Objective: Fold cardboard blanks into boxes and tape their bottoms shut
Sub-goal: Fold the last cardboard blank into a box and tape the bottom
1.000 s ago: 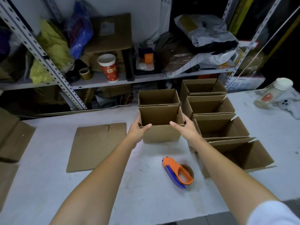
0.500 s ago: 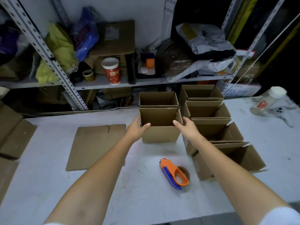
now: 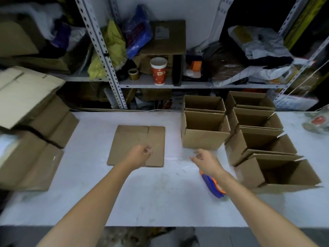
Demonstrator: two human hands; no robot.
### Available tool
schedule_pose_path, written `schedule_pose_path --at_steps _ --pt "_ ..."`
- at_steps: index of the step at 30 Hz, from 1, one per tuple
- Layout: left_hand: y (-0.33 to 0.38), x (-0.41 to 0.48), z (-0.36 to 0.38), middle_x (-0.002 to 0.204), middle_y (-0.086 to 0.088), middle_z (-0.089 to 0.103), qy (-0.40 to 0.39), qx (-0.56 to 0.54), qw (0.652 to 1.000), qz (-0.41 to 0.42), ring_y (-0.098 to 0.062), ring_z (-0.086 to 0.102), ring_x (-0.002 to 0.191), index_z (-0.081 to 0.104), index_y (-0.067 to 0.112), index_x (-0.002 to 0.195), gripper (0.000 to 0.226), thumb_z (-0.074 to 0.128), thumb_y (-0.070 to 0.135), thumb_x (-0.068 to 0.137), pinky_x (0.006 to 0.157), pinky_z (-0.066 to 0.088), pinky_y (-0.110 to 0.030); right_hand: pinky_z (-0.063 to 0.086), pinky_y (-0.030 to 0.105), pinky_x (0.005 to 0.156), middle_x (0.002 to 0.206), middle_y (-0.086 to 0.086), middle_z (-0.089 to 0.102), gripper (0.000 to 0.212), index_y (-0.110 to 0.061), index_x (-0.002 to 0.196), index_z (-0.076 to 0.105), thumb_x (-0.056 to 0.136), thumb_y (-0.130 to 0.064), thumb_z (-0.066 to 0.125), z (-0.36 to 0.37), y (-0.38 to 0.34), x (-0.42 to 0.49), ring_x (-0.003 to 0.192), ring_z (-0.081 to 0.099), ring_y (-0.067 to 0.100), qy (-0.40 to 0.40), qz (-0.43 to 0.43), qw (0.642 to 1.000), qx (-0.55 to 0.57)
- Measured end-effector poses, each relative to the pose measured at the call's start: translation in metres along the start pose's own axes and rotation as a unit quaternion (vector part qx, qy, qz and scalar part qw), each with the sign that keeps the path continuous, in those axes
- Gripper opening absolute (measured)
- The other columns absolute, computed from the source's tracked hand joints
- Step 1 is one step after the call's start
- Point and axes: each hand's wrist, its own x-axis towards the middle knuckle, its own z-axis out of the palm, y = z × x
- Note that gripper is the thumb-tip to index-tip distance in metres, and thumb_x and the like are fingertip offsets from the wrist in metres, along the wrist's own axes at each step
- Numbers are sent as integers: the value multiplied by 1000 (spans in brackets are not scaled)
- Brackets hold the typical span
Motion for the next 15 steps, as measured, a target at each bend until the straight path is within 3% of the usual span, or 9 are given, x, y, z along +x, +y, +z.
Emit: schedule_pose_path --at_steps 5,7,15 --pt "-82 -1 -27 126 -1 63 -7 25 999 -48 -22 60 111 58 23 133 38 53 41 99 86 48 -30 48 33 96 125 4 65 47 -17 136 55 96 -43 59 68 -38 12 115 59 24 -36 39 998 -31" --pt "-113 10 -38 131 -4 63 0 50 997 -63 -25 60 115 56 23 137 42 53 41 99 92 48 -33 47 32 96 130 5 63 49 -17 138 54 96 -43 59 93 -52 21 118 58 24 -38 55 997 -39" --pt "-176 87 -55 150 -15 44 38 21 992 -121 -32 43 136 37 6 150 55 52 25 100 104 38 -34 46 35 93 134 10 54 54 -13 141 48 93 -36 59 155 -101 103 120 53 31 24 87 996 -26"
